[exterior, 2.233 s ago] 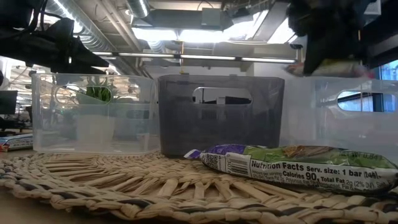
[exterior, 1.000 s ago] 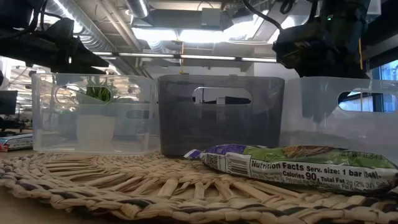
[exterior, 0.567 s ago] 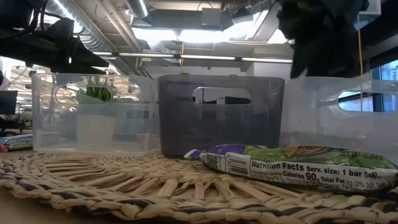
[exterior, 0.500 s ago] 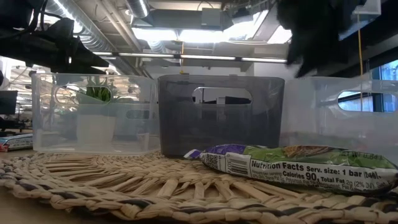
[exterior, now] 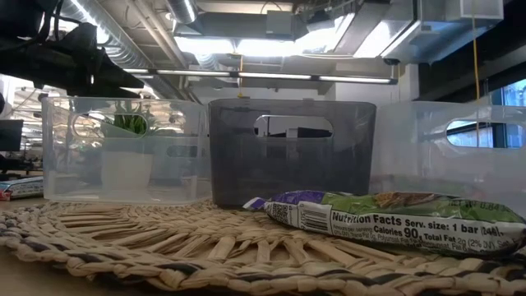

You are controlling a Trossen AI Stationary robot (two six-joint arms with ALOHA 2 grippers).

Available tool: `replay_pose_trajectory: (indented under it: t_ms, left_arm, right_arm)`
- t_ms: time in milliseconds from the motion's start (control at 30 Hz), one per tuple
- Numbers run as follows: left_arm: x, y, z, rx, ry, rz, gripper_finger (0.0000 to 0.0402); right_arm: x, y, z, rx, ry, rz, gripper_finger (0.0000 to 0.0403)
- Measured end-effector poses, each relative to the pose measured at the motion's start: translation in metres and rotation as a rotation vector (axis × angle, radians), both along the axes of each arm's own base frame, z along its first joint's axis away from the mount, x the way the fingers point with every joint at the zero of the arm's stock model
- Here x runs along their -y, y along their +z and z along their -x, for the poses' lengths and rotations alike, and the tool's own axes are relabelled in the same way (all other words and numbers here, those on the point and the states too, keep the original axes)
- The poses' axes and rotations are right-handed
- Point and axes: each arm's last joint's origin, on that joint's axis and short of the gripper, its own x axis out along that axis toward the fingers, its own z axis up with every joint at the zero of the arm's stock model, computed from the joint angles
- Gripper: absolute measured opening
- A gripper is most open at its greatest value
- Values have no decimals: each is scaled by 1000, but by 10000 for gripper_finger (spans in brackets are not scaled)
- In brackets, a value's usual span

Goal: Pick and place Granola Bars by type
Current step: Put the blue granola bar into the black bin

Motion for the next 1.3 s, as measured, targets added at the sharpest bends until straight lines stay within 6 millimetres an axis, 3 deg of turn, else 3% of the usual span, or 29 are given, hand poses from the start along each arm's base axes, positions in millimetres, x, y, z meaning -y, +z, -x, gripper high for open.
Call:
replay_pose_trajectory:
  t_ms: [300,533,767,1133,1300]
  left_arm:
    - [2,0,-1,-1,-92,10,162]
    - [3,-1,-2,-5,-133,15,163]
    - [3,-1,-2,-40,-141,-53,162]
    - [4,-1,-2,-64,-154,-101,162]
    - [4,-1,-2,-64,-153,-101,162]
  right_arm:
    - [-65,-37,-28,-77,75,59,184]
    - [-97,-73,-41,-141,43,32,184]
    - [-114,-106,-52,-191,5,34,184]
    - [-118,-150,-64,-269,-144,-18,184]
    - [-123,-171,-68,-362,-105,-51,184]
